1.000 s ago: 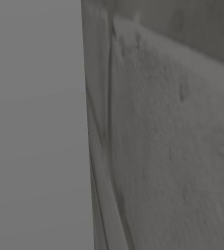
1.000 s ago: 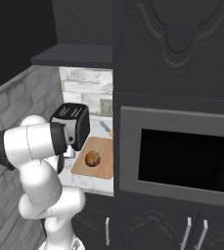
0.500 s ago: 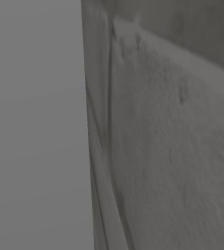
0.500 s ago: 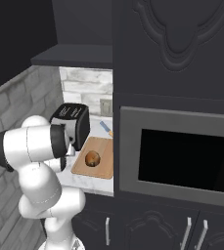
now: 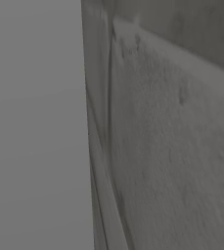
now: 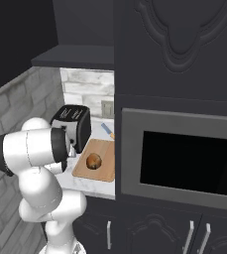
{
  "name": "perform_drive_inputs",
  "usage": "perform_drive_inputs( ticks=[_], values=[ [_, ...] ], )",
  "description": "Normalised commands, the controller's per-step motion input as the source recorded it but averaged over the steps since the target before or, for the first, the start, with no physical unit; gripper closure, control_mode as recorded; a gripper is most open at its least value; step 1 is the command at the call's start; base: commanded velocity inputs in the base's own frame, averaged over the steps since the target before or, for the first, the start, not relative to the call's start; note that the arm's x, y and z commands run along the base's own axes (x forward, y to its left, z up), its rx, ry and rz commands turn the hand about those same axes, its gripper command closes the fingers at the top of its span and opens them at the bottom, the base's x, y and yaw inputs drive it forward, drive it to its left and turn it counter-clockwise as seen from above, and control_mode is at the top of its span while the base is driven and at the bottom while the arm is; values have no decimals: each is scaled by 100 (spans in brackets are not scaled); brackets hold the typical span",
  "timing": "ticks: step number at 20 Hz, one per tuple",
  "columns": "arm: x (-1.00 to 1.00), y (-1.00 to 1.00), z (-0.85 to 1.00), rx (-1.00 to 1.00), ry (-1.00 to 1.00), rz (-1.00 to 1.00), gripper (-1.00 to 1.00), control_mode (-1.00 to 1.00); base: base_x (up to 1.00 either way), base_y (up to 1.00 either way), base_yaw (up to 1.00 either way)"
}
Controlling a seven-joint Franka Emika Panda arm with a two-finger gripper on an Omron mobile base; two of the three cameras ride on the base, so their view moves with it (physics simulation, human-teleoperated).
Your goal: Pick the bread, place it on the cutting board, pick the jam, place it on the counter, and close the cabinet.
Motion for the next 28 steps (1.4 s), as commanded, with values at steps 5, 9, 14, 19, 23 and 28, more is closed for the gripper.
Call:
perform_drive_inputs(
  ticks=[5, 9, 14, 19, 23, 28],
  values=[
    [0, 0, 0, 0, 0, 0, -100, -100, 0, 0, 0],
    [-13, 0, 2, 0, 0, 0, -100, -100, 0, 0, 0],
    [-29, -8, 11, 0, -4, 0, -100, -100, 0, 0, 0],
    [-25, -14, 16, 0, -4, 0, -100, -100, 0, 0, 0],
    [-17, -13, 20, 0, -3, 0, -100, -100, 0, 0, 0],
    [-15, -15, 25, 0, -3, 0, -100, -100, 0, 0, 0]
  ],
)
